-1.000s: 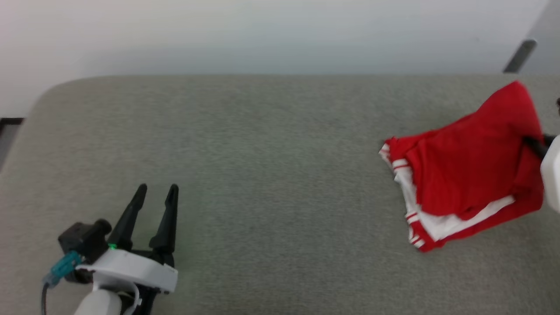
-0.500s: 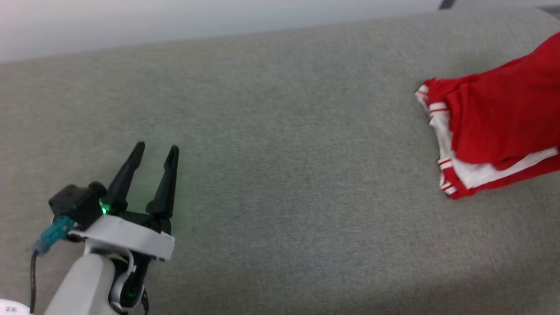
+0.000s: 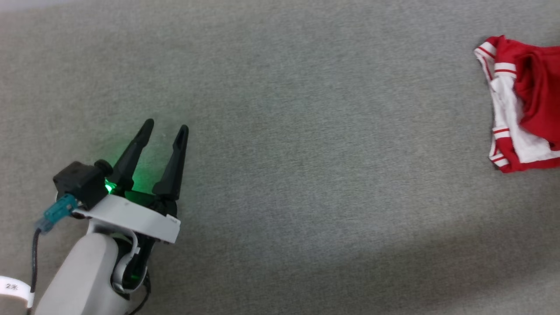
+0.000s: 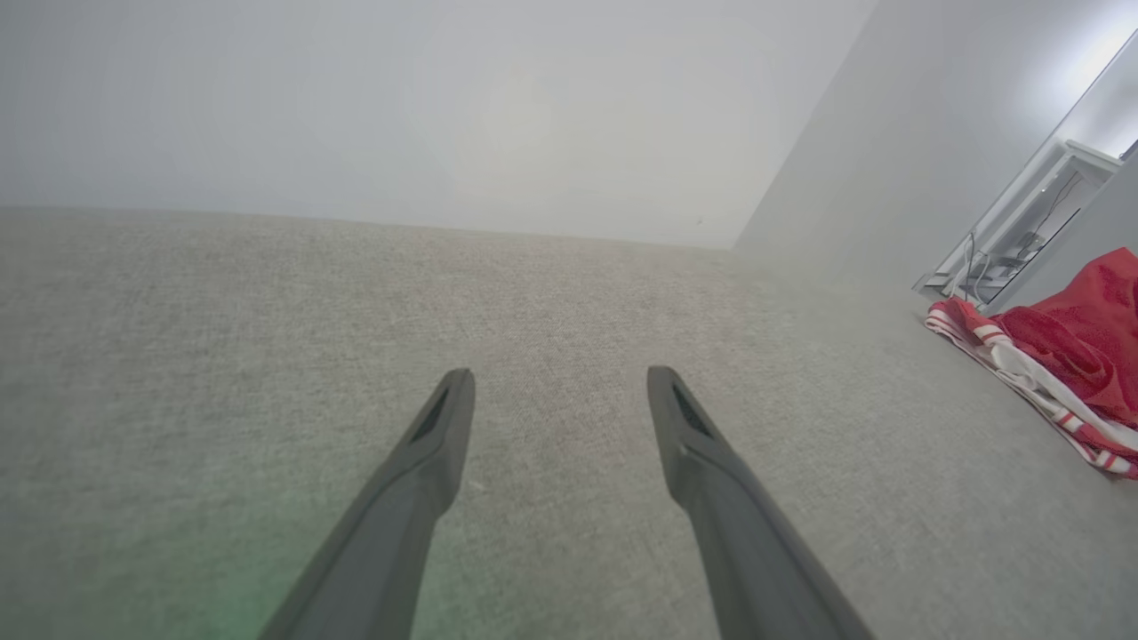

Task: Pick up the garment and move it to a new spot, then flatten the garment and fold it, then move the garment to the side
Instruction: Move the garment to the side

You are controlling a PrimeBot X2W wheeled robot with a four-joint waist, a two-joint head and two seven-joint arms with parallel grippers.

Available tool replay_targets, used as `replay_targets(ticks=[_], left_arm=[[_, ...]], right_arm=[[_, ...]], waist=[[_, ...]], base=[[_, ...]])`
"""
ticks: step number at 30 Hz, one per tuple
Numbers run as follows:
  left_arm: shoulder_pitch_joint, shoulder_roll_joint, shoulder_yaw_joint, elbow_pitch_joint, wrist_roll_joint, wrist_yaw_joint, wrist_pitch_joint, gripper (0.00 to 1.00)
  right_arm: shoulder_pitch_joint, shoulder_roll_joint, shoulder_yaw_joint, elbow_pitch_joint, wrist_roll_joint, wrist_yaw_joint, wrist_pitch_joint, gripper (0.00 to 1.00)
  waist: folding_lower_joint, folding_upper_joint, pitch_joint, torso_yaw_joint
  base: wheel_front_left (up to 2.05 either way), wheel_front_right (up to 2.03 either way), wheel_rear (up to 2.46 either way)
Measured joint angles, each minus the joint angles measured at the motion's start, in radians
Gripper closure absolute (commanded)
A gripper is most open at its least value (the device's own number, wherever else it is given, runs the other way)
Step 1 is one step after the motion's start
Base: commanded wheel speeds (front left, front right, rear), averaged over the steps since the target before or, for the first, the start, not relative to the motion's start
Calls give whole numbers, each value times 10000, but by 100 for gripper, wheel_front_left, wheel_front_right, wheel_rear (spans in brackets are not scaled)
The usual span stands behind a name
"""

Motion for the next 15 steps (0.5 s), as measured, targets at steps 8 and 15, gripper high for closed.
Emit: replay_targets(ticks=[8,15], left_arm=[[-81,2,-90,84,-136,0,0,0],[-69,-71,-100,121,-186,0,0,0]], right_arm=[[-221,1074,-303,2169,-606,-2,-713,100],[-463,1542,-633,3242,-861,-2,-1099,63]], waist=[[0,0,194,447],[0,1,147,679]], base=[[0,0,0],[0,0,0]])
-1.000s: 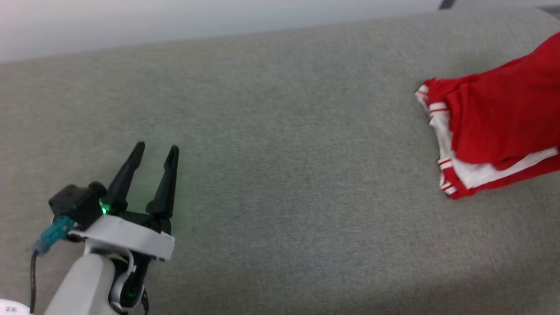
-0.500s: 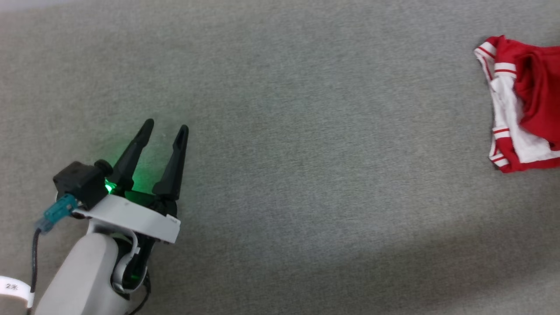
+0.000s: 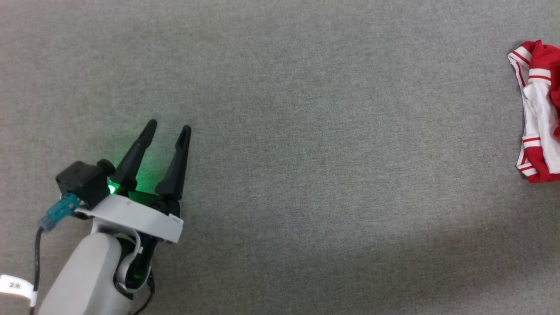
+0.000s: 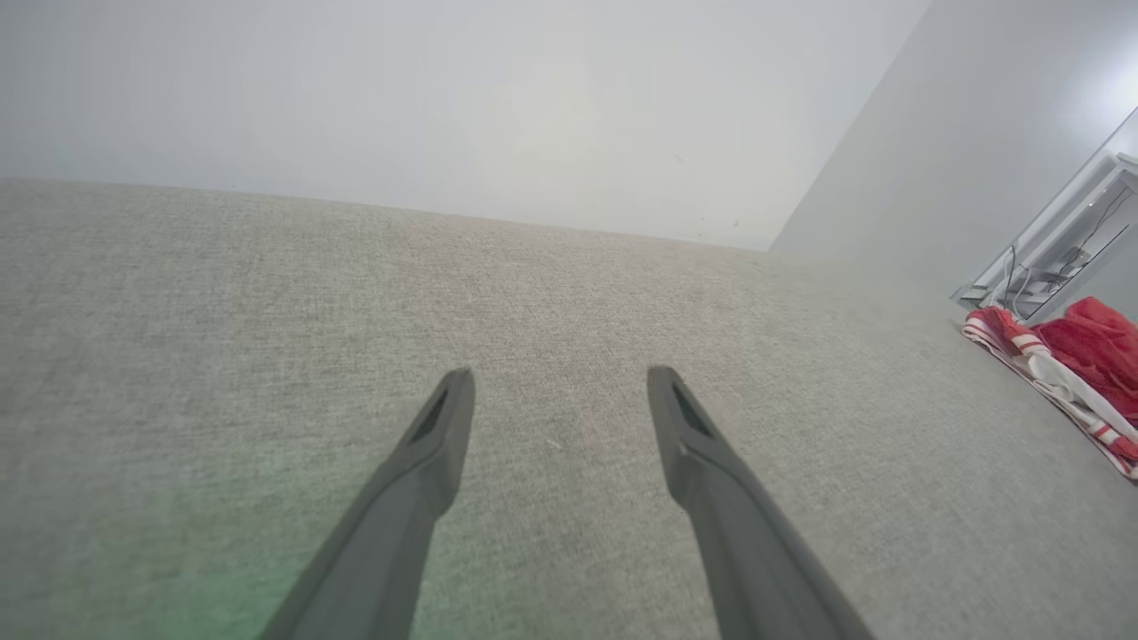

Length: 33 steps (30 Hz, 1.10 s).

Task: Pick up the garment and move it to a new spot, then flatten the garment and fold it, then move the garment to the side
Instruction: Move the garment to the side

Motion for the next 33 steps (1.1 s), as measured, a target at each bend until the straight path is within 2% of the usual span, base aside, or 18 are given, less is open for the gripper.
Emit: replay_targets(ticks=[1,3,4,6,16,22,28,33], left_arm=[[3,-17,10,4,-8,0,0,0],[35,-48,27,35,-10,0,0,0],[62,-65,35,44,-15,0,0,0],[114,-119,46,52,-67,0,0,0],[655,-288,232,96,-151,0,0,0],[1315,-382,508,176,-148,0,0,0],[2175,-336,894,201,-54,0,0,0],[2848,-288,1298,155,107,0,0,0]], right_arm=[[-71,52,-38,107,-61,0,-79,54],[-168,119,-151,286,-138,0,-203,23],[-174,157,-194,380,-146,0,-293,17],[-174,213,-222,554,-205,0,-428,0],[-164,318,-437,1248,92,2,-1022,0],[248,759,-890,1488,780,0,-1659,0],[1058,1277,-984,1152,1248,0,-2531,0],[1892,1722,-1221,545,1615,0,-2809,0]], waist=[[0,0,-32,13],[0,0,-114,36],[0,0,-162,48],[-1,-1,-275,76],[-1,-1,-1100,322],[0,-1,-1804,521],[0,-1,-2668,745],[0,0,-3411,947]], base=[[0,0,0],[0,0,0],[0,0,0],[0,0,0],[0,0,0],[0,0,0],[0,0,0],[0,0,0]])
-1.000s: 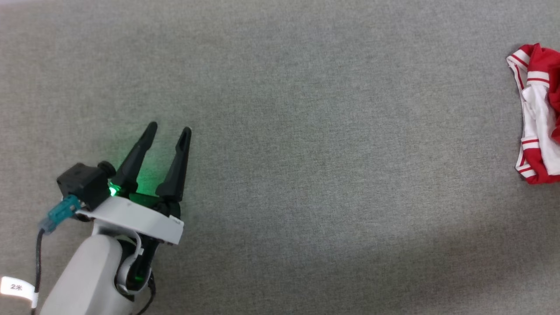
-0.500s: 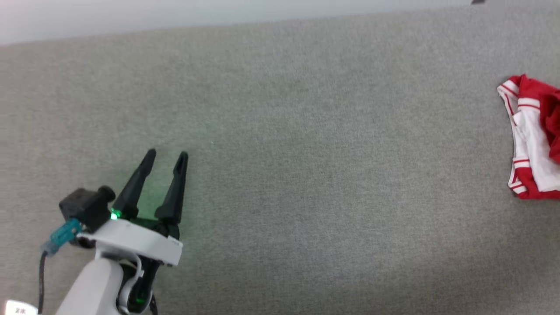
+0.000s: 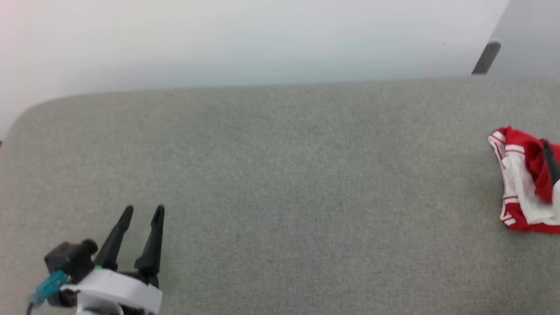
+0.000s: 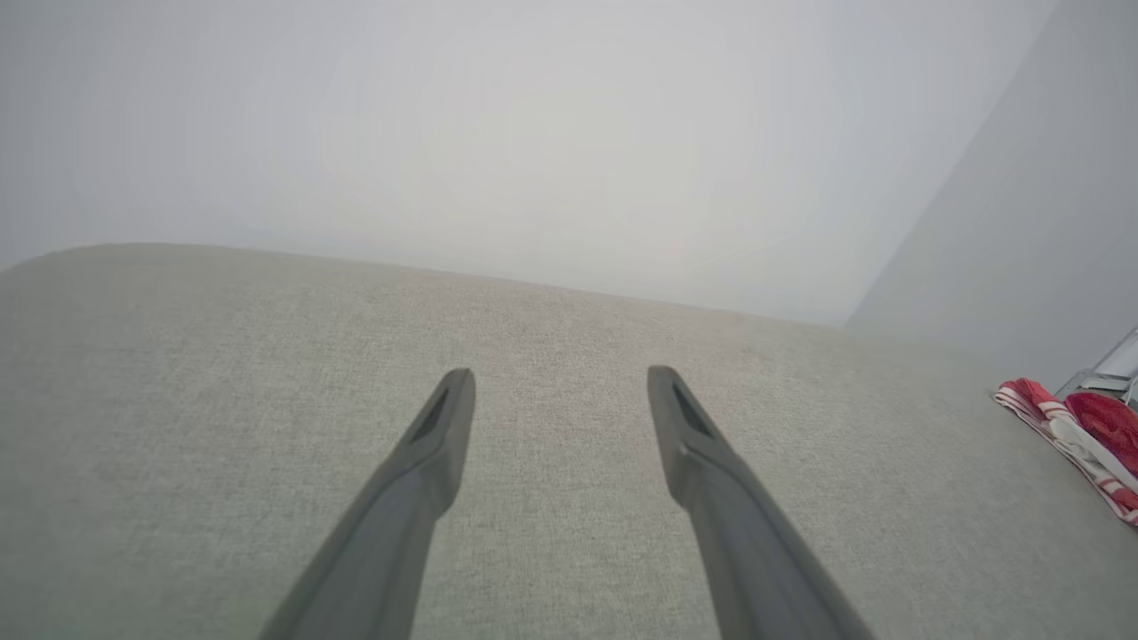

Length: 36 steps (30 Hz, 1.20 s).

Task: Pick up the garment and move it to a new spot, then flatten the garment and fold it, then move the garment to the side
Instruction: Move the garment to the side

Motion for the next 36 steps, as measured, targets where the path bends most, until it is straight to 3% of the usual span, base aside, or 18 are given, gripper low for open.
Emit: replay_targets(ticks=[4,8,19,36], left_arm=[[558,2,171,-31,221,127,0,0],[978,4,380,-130,345,267,0,0],[1736,36,1101,-121,600,303,0,0],[2140,-40,1639,188,1152,86,0,0]], right_arm=[[788,161,-466,-1026,-100,0,-38,0],[1988,412,-1616,-2558,-430,0,-48,0],[5553,1799,-4454,-6270,-2266,0,-48,0],[8554,3354,-6140,-9152,-3463,0,165,0]], waist=[[0,0,-566,173],[0,0,-1036,365],[0,0,-1758,670],[0,0,-2126,378]], base=[[0,0,0],[0,0,0],[0,0,0],[0,0,0]])
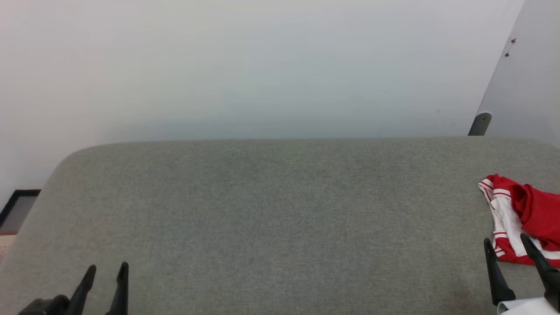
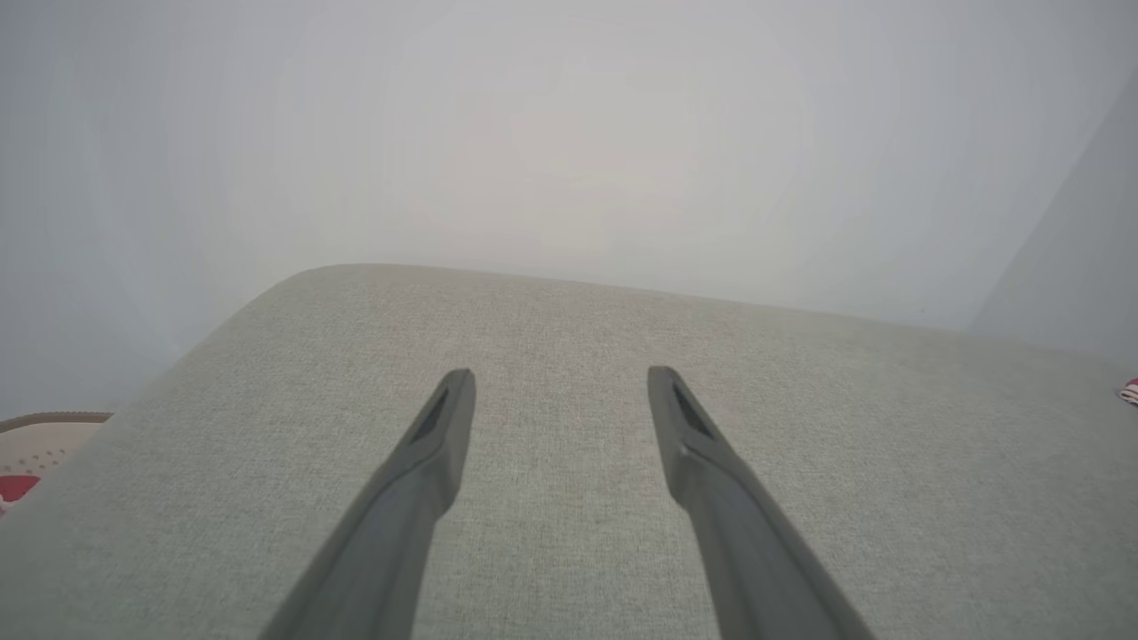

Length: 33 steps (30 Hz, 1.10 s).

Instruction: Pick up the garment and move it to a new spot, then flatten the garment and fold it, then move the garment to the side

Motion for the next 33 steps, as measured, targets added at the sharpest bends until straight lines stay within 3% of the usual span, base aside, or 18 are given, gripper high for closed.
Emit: replay_targets(ticks=[13,33], left_arm=[[29,-2,-140,311,-2,-59,0,0],[35,2,-259,272,71,-86,0,0]], right_arm=[[602,374,-240,-840,-219,0,305,0],[779,380,-255,-930,-278,0,449,0]], waist=[[0,0,-62,-223],[0,0,2,-84]], base=[[0,0,0],[0,0,0]])
